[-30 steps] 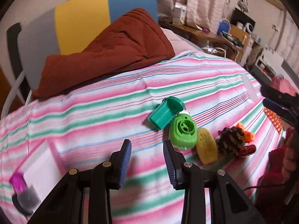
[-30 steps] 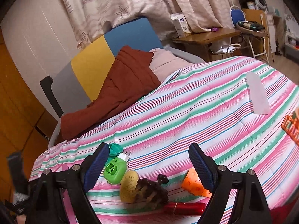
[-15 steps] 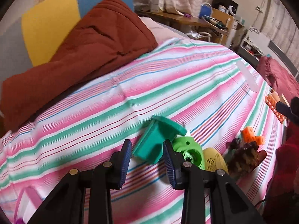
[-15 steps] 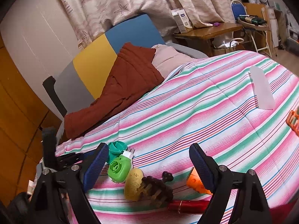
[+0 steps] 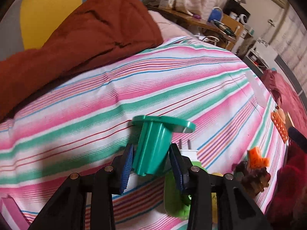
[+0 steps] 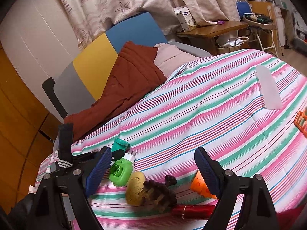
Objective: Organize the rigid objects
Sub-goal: 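Lift the teal spool with the left gripper while the right gripper reaches the brown brush ball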
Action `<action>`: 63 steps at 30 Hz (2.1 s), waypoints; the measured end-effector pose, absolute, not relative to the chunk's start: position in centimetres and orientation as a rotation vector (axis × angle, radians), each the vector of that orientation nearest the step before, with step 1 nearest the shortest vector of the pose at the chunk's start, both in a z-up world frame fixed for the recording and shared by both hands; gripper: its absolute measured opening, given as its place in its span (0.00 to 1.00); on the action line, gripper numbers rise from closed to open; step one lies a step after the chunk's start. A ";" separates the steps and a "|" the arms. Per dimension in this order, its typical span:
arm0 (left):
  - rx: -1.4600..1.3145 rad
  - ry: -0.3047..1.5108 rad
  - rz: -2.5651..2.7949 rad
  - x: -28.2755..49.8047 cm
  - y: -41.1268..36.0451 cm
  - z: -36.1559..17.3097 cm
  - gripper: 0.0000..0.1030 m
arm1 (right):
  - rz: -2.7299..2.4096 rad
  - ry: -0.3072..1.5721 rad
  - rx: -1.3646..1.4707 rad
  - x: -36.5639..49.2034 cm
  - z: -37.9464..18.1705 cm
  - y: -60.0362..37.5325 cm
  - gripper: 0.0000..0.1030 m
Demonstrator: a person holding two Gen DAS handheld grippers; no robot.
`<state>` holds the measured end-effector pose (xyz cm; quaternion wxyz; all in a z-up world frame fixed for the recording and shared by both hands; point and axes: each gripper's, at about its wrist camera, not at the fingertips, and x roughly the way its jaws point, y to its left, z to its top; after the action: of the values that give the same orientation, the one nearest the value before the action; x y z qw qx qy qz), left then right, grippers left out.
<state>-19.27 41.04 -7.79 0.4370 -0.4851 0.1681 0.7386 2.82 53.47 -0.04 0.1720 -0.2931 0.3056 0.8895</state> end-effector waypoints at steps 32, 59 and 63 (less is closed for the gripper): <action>-1.309 0.316 2.064 -9.5 30.2 -7.9 0.31 | 2.516 0.851 -0.823 3.1 0.1 53.6 0.86; -1.083 0.332 2.206 -7.2 29.7 -4.9 0.29 | 2.475 0.458 -1.510 -1.9 -6.9 49.2 0.62; -1.016 0.317 2.242 -5.9 28.6 -3.2 0.29 | 2.482 0.381 -1.510 -1.9 -6.9 48.7 0.62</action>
<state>-5.85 28.60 -3.19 0.3239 -0.3873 0.1208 0.8547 -1.86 48.69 -6.91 0.1054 -0.5125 0.1294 0.8423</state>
